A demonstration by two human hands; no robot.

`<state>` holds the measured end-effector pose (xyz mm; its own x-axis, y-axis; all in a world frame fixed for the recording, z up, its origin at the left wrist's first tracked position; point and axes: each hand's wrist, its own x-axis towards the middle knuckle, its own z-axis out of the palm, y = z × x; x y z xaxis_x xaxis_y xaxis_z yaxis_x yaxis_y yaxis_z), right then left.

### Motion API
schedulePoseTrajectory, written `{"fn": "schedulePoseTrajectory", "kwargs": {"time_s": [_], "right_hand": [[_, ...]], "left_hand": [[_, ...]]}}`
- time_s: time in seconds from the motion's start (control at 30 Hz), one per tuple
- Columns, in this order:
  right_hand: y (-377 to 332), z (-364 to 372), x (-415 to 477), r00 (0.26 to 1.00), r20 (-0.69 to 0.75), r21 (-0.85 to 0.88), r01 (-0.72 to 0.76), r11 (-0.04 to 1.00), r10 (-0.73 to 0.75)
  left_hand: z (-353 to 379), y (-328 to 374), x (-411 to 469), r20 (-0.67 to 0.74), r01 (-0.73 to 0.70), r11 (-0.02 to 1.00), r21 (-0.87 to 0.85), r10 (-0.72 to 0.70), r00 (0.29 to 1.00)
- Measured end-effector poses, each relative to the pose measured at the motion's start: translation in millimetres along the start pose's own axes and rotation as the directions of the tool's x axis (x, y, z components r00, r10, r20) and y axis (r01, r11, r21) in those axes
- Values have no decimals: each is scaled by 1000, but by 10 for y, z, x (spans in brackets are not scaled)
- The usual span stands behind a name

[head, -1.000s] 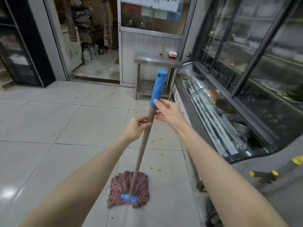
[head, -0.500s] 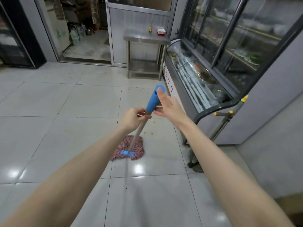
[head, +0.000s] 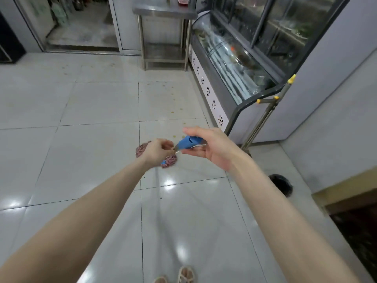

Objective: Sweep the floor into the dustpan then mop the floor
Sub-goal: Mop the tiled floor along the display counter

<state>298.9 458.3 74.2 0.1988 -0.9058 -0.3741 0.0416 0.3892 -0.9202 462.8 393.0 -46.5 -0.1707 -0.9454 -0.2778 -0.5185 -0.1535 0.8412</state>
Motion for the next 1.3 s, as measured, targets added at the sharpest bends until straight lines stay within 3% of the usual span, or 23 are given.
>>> {"fn": "schedulePoseTrajectory", "kwargs": {"time_s": [0.1, 0.27, 0.43, 0.6, 0.7, 0.87, 1.03, 1.3], "right_hand": [[147, 44, -184, 997, -8, 137, -75, 988, 76], [374, 107, -322, 970, -37, 240, -226, 944, 242], [671, 98, -435, 942, -37, 160, -325, 932, 334], [893, 61, -536, 930, -129, 163, -321, 933, 343], [969, -3, -514, 935, -149, 130, -303, 944, 321], [907, -153, -279, 935, -180, 125, -287, 950, 306], [1022, -108, 121, 928, -174, 113, -314, 943, 330], [989, -78, 1302, 909, -181, 119, -359, 926, 376]], "left_hand": [[148, -143, -212, 34, 146, 985, -89, -143, 989], [376, -225, -439, 213, 390, 855, -342, -333, 918], [599, -301, -649, 335, 432, 779, -454, -300, 893], [851, -266, -782, 337, 443, 505, -741, -292, 895], [962, -276, -744, 296, 409, 405, -818, -313, 902], [1003, -209, -488, 268, 393, 368, -843, -347, 899], [953, -363, -60, 200, 413, 426, -805, -460, 865], [584, -661, 1148, 264, 484, 393, -782, -495, 828]]}}
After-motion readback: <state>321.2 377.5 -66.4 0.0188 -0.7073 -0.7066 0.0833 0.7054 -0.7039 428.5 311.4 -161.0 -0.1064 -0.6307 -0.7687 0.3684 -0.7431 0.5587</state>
